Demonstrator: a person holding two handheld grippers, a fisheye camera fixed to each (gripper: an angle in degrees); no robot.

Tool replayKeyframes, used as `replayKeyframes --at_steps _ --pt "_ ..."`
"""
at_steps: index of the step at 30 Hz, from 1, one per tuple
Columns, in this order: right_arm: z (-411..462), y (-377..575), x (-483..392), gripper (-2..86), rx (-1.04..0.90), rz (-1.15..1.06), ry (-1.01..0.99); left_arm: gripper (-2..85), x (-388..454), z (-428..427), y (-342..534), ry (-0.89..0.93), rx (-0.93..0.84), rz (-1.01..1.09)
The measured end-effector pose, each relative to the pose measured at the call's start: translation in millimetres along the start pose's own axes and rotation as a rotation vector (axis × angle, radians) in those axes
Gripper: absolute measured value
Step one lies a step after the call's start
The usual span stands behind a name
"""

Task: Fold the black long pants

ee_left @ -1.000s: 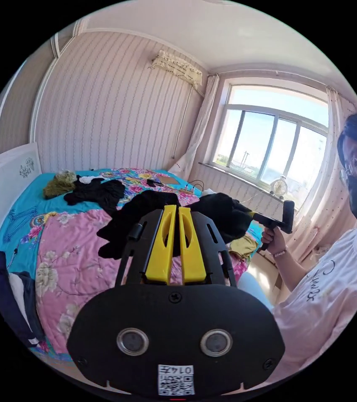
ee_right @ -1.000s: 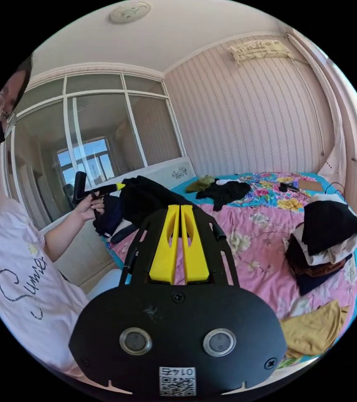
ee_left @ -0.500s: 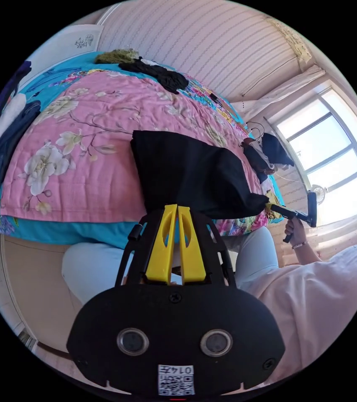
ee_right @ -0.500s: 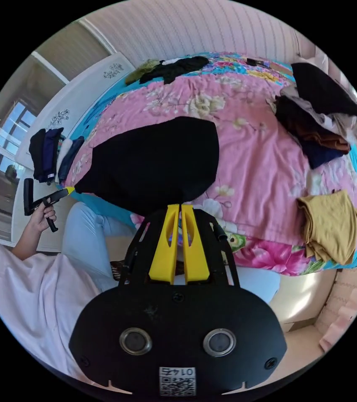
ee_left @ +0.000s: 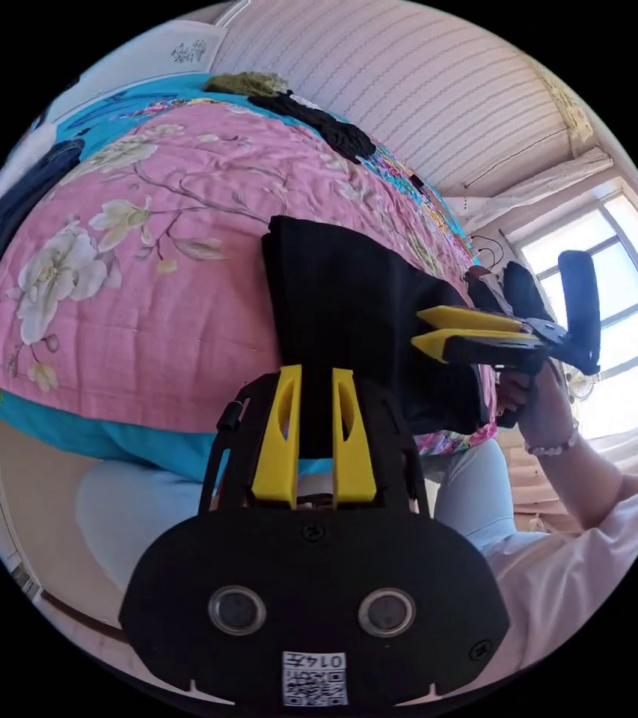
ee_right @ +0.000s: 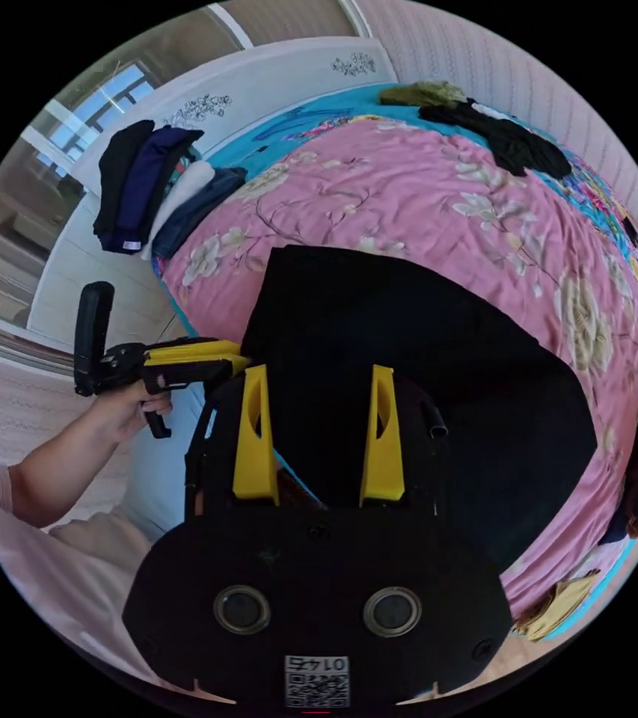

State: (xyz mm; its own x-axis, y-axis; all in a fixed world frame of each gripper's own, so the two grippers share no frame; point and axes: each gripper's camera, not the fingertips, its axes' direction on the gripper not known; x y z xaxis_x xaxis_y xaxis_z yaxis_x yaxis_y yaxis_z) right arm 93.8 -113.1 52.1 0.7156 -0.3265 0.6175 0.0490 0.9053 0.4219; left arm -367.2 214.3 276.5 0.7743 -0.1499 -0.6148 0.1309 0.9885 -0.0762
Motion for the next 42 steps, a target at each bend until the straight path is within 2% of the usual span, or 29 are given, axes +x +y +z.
replayKeyframes --at_steps 2,5,9,13,15,19,22,24,30,34,38,42 --pt "34.7 -6.5 4.3 17.5 -0.084 0.003 0.024 0.2 3.7 -7.1 3.2 0.042 0.004 0.019" --pt "51.4 -1.5 6.6 11.4 -0.063 -0.038 0.142 -0.8 9.0 -5.8 7.1 0.105 -0.065 0.056" --pt "23.9 18.2 32.0 1.6 -0.008 -0.025 0.028 -1.0 21.6 -25.0 8.5 0.121 -0.041 0.109" --pt "-31.5 66.0 76.9 0.7 0.154 0.059 -0.094 -1.0 33.4 -49.3 1.5 0.121 0.02 0.176" --pt "-64.6 105.5 106.6 0.5 0.224 0.127 -0.055 -0.9 35.4 -57.5 -7.1 0.056 0.03 0.184" --pt "-105.1 163.9 151.7 0.4 0.301 0.235 -0.035 -0.7 24.7 -64.7 -21.2 0.038 0.038 0.129" --pt "-111.2 188.5 179.0 0.5 0.265 0.261 -0.103 0.4 21.0 -60.6 -32.7 0.104 0.035 0.071" --pt "-104.3 194.8 182.4 0.5 0.242 0.252 -0.098 4.4 24.5 -46.5 -39.4 0.13 -0.002 0.048" --pt "-120.2 207.9 191.2 0.2 0.274 0.262 -0.096 10.5 37.1 -11.9 -36.5 0.052 -0.091 0.035" --pt "-146.8 227.8 205.5 -0.2 0.313 0.284 -0.09 7.9 43.2 -3.2 -40.7 0.019 -0.102 0.038" --pt "-178.6 255.3 225.0 -0.2 0.371 0.332 0.02 0.1 45.6 -16.7 -45.7 0.08 -0.1 0.038" --pt "-201.4 268.6 246.1 0.9 0.422 0.356 0.017 -0.6 56.4 -46.1 -43.6 0.138 -0.077 0.091"
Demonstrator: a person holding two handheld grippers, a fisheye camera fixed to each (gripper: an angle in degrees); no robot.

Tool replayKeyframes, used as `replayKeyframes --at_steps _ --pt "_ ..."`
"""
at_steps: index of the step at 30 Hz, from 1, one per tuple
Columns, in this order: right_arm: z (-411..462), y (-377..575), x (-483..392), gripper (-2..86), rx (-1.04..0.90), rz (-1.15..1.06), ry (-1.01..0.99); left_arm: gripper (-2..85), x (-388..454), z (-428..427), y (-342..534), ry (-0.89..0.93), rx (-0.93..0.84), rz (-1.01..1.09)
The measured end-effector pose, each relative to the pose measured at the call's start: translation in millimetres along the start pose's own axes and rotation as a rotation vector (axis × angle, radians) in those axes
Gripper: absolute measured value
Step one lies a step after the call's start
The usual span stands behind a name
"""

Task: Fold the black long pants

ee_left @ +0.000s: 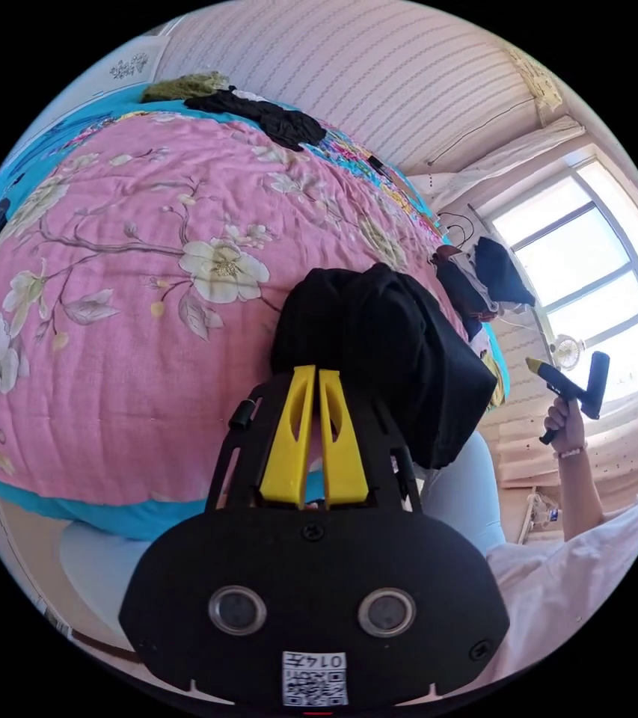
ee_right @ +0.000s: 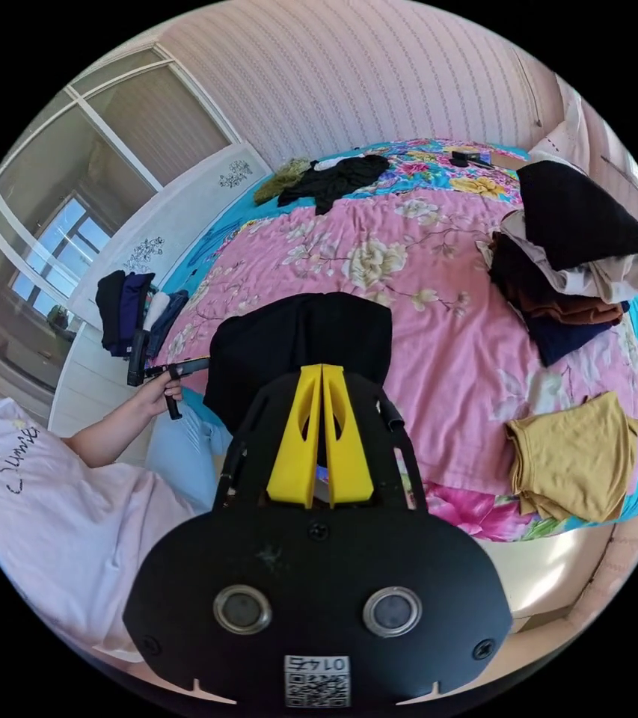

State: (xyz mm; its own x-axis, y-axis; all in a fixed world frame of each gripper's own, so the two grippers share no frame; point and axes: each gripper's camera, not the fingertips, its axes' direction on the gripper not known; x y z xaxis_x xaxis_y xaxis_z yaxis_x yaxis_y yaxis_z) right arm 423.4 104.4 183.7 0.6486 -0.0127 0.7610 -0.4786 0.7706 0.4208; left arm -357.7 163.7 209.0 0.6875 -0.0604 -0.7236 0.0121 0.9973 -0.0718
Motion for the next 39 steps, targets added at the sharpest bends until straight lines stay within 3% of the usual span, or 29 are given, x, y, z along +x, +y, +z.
replayKeyframes --at_steps 2,7,11,14,20,25,30,35,39 --pt "12.6 -10.4 -2.3 3.2 -0.027 -0.001 -0.014 -0.3 5.7 -10.1 2.8 0.031 0.017 0.006" --pt "90.6 -42.6 -32.5 18.3 -0.133 -0.026 -0.099 4.6 34.7 -31.9 7.5 0.002 0.118 0.08" --pt "169.2 -54.1 -39.9 12.5 -0.363 -0.03 -0.116 7.6 41.4 9.0 -1.8 -0.033 -0.011 0.04" --pt "141.2 -56.8 -29.0 4.4 -0.257 -0.005 -0.16 3.1 53.8 16.5 -3.9 -0.014 -0.05 0.084" --pt "36.9 -50.5 29.6 0.6 -0.064 0.04 -0.151 -0.3 76.5 -33.2 -18.4 -0.064 0.066 0.168" --pt "-54.5 -42.0 72.5 0.1 0.149 0.1 -0.024 -0.7 95.2 -87.7 -47.7 -0.148 0.176 0.234" --pt "-154.6 -42.4 107.5 0.0 0.339 0.144 0.257 -0.8 132.9 -184.0 -92.4 -0.203 0.413 0.321" --pt "-183.9 -39.8 144.2 0.1 0.348 0.23 0.41 -0.7 163.6 -264.0 -68.9 -0.238 0.589 0.432" --pt "-127.2 -23.0 199.3 0.4 0.158 0.365 0.39 -0.5 135.5 -250.8 -7.1 -0.282 0.419 0.395"
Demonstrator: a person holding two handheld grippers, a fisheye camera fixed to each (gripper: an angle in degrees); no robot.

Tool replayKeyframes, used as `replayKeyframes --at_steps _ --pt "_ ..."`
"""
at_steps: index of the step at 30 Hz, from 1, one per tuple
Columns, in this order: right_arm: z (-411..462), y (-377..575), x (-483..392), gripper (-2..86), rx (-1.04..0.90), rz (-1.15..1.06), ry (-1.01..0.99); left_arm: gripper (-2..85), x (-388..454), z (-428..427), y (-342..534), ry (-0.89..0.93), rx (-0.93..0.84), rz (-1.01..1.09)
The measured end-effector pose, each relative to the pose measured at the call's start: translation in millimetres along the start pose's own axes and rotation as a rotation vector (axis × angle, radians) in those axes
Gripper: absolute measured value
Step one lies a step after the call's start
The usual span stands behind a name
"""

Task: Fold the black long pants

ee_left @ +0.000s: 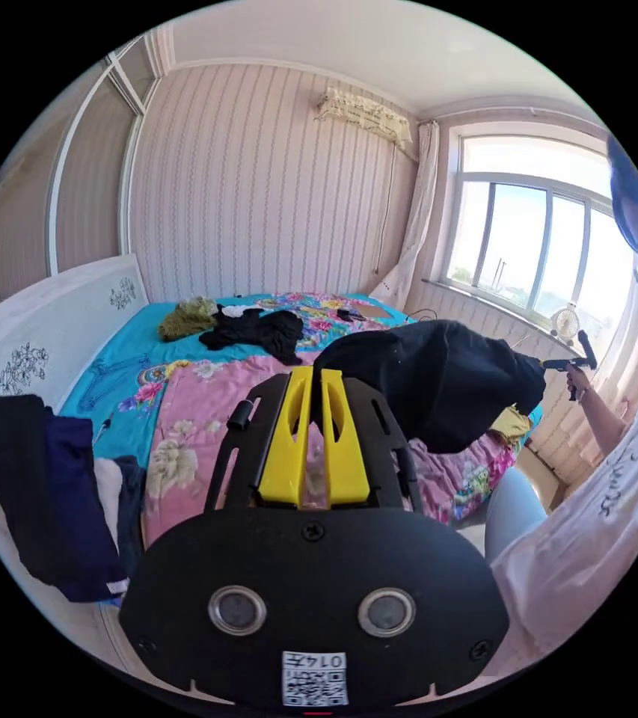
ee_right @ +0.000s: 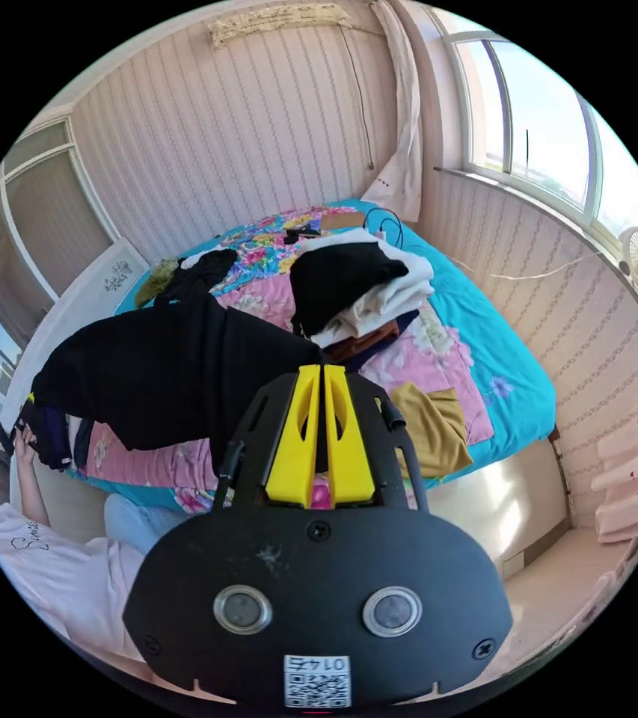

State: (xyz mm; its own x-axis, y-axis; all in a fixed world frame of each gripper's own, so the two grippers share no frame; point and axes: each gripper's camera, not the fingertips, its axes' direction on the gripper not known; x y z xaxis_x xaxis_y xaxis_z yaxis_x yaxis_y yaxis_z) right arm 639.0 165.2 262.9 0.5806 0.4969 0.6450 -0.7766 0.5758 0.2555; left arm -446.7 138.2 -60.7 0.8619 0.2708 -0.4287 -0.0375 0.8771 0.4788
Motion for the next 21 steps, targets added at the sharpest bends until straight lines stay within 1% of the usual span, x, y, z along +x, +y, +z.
replayKeyframes --at_steps 1,3,4,6,8,10,12,13,14,15,16,18,19,21 --pt "14.8 4.2 3.7 0.5 -0.036 0.013 0.006 -0.4 -1.4 6.0 15.5 0.002 -0.044 -0.015" --pt "83.2 25.7 16.8 0.9 -0.206 0.076 0.051 0.1 -6.6 44.6 84.1 -0.022 -0.248 -0.085" --pt "100.7 31.8 19.3 1.1 -0.251 0.093 0.063 0.4 -7.9 55.5 100.4 -0.038 -0.299 -0.108" --pt "154.7 53.9 21.7 2.1 -0.371 0.153 0.095 1.6 -16.1 93.6 157.9 -0.062 -0.492 -0.251" --pt "176.2 59.9 15.1 3.4 -0.413 0.173 0.106 2.4 -20.2 101.5 179.3 -0.017 -0.551 -0.34" --pt "180.0 53.5 -0.6 4.8 -0.397 0.144 0.152 3.0 -19.6 90.0 182.5 -0.023 -0.506 -0.357" --pt "173.0 29.9 -38.3 5.6 -0.301 0.046 0.26 3.6 -24.8 71.1 180.3 -0.056 -0.475 -0.385" --pt "172.0 22.5 -51.8 5.8 -0.267 0.01 0.262 3.8 -27.7 66.9 180.6 -0.061 -0.47 -0.405" --pt "174.1 6.9 -83.5 6.1 -0.206 -0.07 0.229 4.3 -34.1 59.2 182.5 -0.057 -0.461 -0.443" --pt "183.1 -8.8 -122.1 6.4 -0.17 -0.164 0.147 4.6 -40.2 51.5 185.9 -0.035 -0.435 -0.482" --pt "190.2 -16.1 -144.1 6.5 -0.161 -0.216 0.097 4.8 -43.1 47.7 188.2 -0.029 -0.417 -0.505" --pt "232.4 -35.1 -250.5 7.4 -0.18 -0.459 -0.082 5.4 -54.6 38.8 201.1 -0.006 -0.363 -0.616" --pt "245.2 -36.3 -280.3 7.6 -0.192 -0.523 -0.113 5.7 -57.1 38.9 204.4 0.001 -0.356 -0.64" --pt "300.3 -26.7 -401.3 8.9 -0.261 -0.77 -0.241 7.0 -65.4 46.1 214.3 0.04 -0.353 -0.717"
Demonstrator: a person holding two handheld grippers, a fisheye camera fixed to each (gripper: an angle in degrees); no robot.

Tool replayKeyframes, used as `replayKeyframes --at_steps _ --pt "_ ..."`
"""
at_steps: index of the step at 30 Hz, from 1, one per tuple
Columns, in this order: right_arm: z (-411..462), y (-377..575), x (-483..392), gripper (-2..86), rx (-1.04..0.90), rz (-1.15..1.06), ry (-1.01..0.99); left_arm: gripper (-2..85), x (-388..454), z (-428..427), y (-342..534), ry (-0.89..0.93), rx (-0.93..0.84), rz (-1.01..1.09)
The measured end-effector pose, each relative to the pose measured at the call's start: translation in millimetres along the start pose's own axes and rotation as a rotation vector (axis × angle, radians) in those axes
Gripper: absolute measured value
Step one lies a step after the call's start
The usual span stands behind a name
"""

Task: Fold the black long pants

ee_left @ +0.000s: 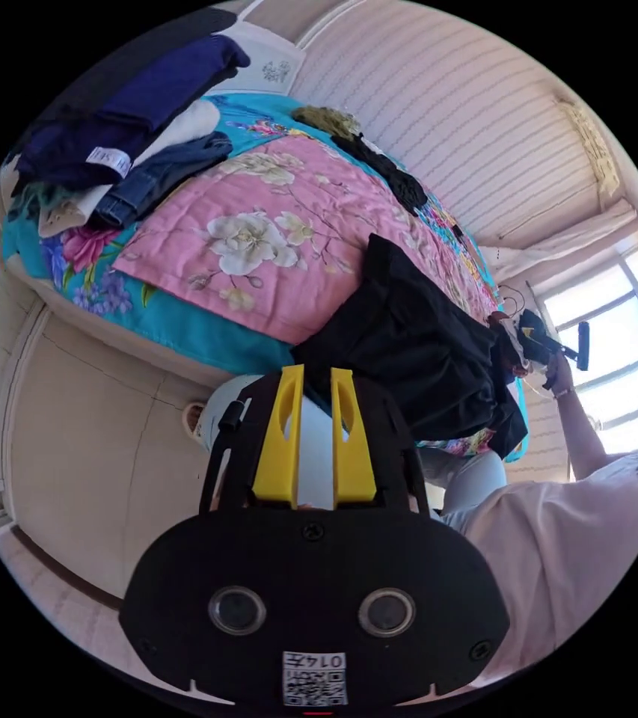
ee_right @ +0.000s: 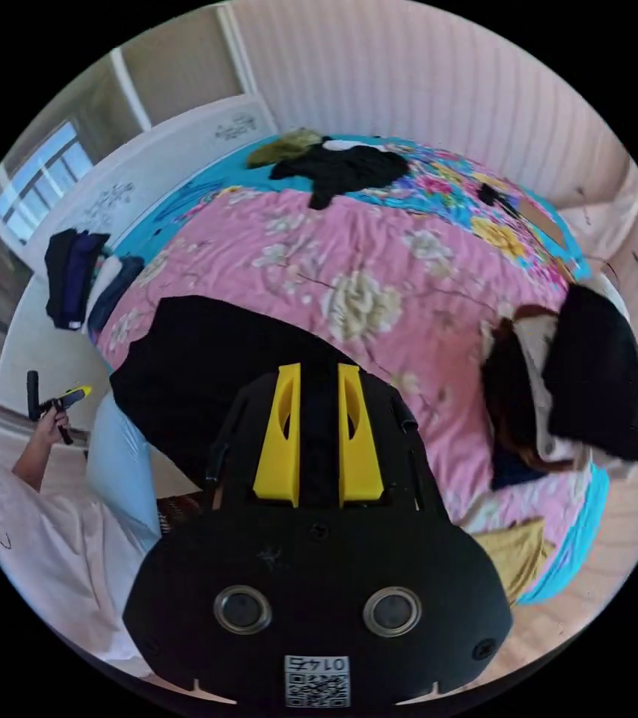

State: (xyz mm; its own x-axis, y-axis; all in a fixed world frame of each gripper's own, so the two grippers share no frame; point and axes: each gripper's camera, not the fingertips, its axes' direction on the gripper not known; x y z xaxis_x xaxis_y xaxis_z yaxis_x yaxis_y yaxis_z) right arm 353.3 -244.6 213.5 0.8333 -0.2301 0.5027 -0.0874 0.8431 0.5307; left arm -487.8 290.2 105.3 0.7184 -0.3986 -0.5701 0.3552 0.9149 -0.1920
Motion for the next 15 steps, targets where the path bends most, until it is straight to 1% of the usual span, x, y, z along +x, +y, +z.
replayKeyframes --at_steps 1,3,5,7,9,10,11,12,13,15 --pt "18.3 -19.5 -19.1 9.4 -0.022 -0.054 -0.028 7.5 -1.1 2.6 -1.4 0.008 -0.01 -0.003" --pt "84.3 -86.6 -90.7 11.1 -0.104 -0.203 -0.118 8.8 -1.5 10.4 -7.7 -0.022 -0.038 0.0" --pt "125.3 -124.9 -136.2 11.6 -0.132 -0.27 -0.159 9.6 1.2 16.5 -13.2 -0.08 -0.054 0.026" --pt "166.9 -153.9 -170.3 12.4 -0.172 -0.298 -0.144 10.6 5.4 28.3 -19.4 -0.126 -0.115 0.06" --pt "222.3 -178.5 -196.4 13.9 -0.277 -0.288 -0.111 10.9 11.9 44.0 -23.9 -0.103 -0.166 0.102" --pt "234.9 -181.4 -199.8 14.2 -0.308 -0.28 -0.102 10.3 13.1 47.8 -24.8 -0.098 -0.181 0.107" --pt "257.6 -182.6 -204.0 13.4 -0.385 -0.266 -0.1 9.1 15.4 53.7 -25.8 -0.092 -0.21 0.119" --pt "268.0 -180.1 -204.3 12.1 -0.409 -0.253 -0.104 6.6 17.7 55.1 -25.2 -0.093 -0.23 0.136" --pt "267.2 -178.6 -203.3 11.2 -0.397 -0.245 -0.112 5.3 19.0 54.1 -24.6 -0.092 -0.236 0.145" --pt "248.0 -167.4 -196.1 3.0 -0.347 -0.266 -0.153 0.9 25.2 36.8 -17.7 -0.082 -0.192 0.162"
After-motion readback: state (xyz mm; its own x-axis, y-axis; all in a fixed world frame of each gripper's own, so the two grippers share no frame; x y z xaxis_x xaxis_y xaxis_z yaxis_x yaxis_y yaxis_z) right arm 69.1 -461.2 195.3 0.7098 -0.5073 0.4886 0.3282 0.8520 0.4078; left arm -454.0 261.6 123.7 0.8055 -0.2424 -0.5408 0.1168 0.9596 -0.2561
